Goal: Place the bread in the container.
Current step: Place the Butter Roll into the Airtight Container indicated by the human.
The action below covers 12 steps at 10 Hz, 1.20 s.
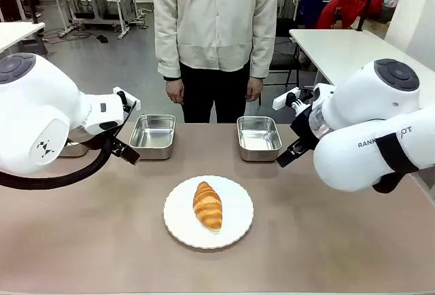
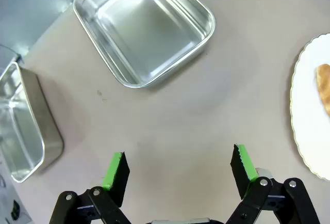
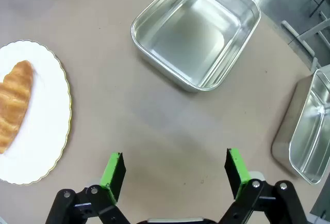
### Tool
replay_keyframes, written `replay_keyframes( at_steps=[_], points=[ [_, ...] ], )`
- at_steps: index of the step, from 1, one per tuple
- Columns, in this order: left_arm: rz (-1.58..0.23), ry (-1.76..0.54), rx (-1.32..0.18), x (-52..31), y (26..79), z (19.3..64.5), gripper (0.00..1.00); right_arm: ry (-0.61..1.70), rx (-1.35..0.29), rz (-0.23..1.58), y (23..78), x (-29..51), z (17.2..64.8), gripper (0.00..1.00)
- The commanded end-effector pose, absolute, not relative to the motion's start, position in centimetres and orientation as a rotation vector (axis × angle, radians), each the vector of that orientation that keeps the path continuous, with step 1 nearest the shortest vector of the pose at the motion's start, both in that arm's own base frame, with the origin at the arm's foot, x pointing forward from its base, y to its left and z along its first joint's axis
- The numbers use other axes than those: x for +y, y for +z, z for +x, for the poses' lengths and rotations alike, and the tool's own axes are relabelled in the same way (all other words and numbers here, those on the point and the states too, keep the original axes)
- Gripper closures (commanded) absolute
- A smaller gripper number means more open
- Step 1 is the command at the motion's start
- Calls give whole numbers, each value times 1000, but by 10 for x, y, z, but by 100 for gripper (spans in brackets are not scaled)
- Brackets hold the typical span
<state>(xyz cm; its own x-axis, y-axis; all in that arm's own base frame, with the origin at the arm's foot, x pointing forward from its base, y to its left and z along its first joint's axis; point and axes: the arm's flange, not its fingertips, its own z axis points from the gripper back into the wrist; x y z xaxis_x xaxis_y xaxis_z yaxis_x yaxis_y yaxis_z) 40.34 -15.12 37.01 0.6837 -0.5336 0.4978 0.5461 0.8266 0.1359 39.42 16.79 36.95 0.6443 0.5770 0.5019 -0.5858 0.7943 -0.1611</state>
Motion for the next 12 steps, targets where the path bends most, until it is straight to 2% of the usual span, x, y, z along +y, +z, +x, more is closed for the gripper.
replay_keyframes(
  at_steps=[1, 12],
  points=[
    [-24, -605, -551, -151, 370, 403, 0, 662, -566, 17, 370, 168, 394, 0],
    [-24, -605, -550, -151, 370, 403, 0, 663, -565, 16, 369, 168, 394, 0]
  ],
)
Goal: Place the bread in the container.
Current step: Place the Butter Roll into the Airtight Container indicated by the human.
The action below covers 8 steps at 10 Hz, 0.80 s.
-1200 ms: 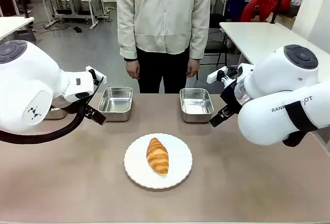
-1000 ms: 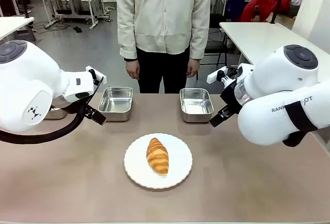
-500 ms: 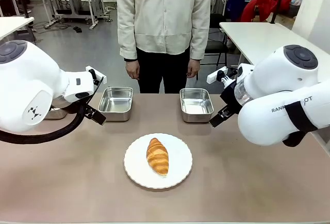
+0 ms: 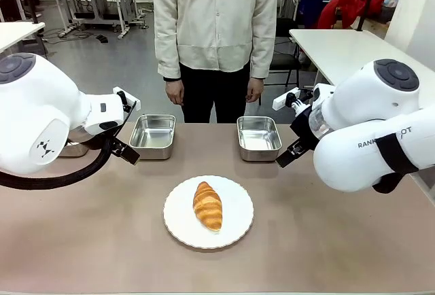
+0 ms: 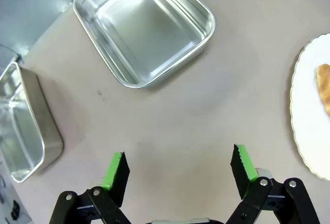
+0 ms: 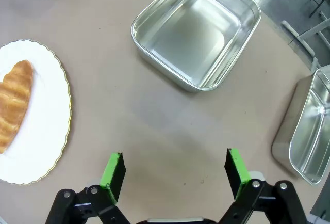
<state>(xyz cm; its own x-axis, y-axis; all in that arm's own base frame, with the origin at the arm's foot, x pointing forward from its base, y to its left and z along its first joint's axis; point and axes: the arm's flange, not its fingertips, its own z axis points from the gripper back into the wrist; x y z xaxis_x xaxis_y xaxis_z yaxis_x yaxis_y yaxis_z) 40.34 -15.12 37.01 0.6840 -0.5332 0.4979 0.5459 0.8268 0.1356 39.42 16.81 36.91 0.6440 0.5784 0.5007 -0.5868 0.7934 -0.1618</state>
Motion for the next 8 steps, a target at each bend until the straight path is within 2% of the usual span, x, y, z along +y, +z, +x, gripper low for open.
replay_keyframes(
  at_steps=[1, 4, 7, 8],
  points=[
    [-42, -602, -561, -139, 397, 411, 0, 635, -591, 43, 401, 152, 410, 0],
    [-150, -615, -528, -83, 460, 440, 0, 661, -623, 95, 480, 87, 431, 0],
    [-345, -945, -492, 26, 507, 456, 0, 974, -601, 233, 522, -16, 441, 0],
    [-389, -978, -510, 53, 507, 459, 0, 982, -620, 259, 520, -37, 443, 0]
  ],
)
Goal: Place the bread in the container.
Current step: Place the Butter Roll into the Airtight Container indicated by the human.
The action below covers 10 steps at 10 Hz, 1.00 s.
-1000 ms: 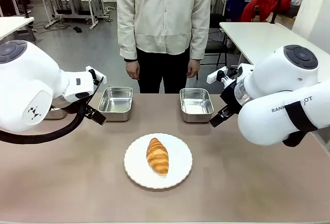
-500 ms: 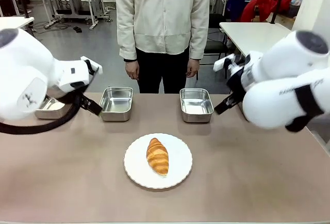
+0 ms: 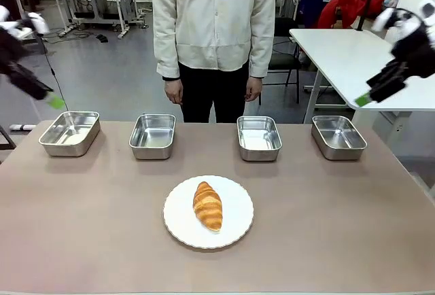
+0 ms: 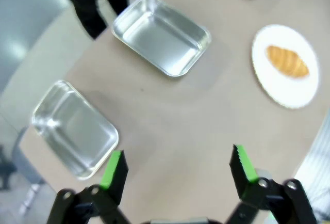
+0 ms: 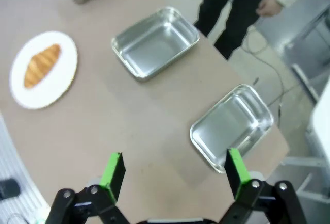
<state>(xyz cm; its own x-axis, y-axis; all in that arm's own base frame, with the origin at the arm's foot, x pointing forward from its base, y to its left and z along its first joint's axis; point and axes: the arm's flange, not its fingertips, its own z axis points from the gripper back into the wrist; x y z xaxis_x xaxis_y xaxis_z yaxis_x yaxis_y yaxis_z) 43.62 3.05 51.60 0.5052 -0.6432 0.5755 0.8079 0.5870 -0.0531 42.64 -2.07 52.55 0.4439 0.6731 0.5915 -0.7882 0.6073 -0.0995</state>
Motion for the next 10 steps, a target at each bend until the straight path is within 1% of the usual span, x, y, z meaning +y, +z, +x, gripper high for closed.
replay_keyframes(
  at_steps=[1, 2, 3, 7, 8, 10],
  points=[
    [-352, -1000, -604, 70, 505, 456, 0, 971, -662, 315, 516, -50, 444, 0],
    [-343, -912, -646, 73, 500, 458, 0, 1038, -648, 358, 510, -53, 443, 0],
    [-351, -962, -572, 64, 517, 437, 0, 959, -655, 251, 524, -45, 427, 0],
    [-333, -971, -573, 69, 512, 441, 0, 980, -644, 264, 520, -48, 429, 0],
    [-391, -935, -652, 89, 522, 438, 0, 993, -683, 348, 532, -64, 429, 0],
    [-470, -888, -713, 119, 534, 436, 0, 949, -733, 411, 544, -98, 432, 0]
  ],
)
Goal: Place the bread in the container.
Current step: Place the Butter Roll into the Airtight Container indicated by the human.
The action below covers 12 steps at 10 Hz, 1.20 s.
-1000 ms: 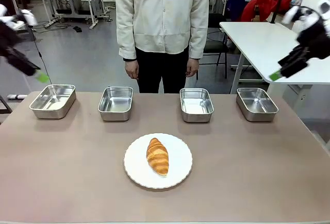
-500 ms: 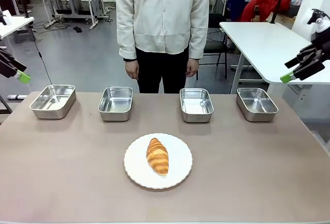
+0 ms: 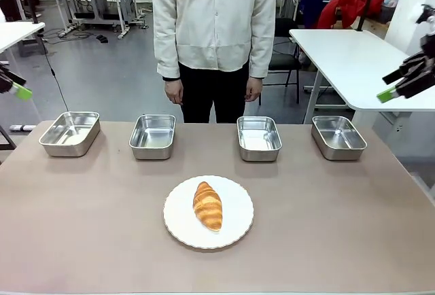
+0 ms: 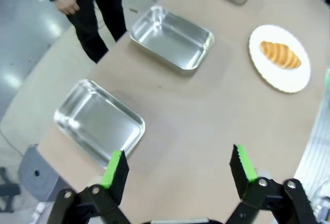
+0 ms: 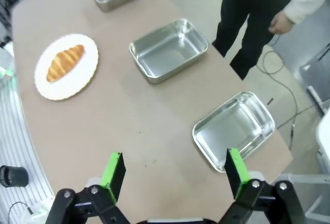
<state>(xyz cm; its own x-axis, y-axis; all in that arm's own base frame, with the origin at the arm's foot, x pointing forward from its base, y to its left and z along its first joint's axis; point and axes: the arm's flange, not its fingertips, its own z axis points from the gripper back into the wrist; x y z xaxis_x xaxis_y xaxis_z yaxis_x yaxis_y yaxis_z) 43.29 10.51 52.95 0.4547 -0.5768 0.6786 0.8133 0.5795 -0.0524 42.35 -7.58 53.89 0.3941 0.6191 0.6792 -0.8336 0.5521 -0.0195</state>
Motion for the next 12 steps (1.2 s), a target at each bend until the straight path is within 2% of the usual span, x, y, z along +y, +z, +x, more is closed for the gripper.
replay_keyframes(
  at_steps=[1, 6, 12],
  points=[
    [-506, -875, -727, 127, 538, 435, 0, 927, -748, 432, 544, -110, 433, 0],
    [-615, -759, -862, 147, 550, 425, 0, 848, -833, 490, 558, -150, 426, 0],
    [-602, -735, -851, 135, 549, 426, 0, 831, -831, 507, 558, -152, 428, 0]
  ],
)
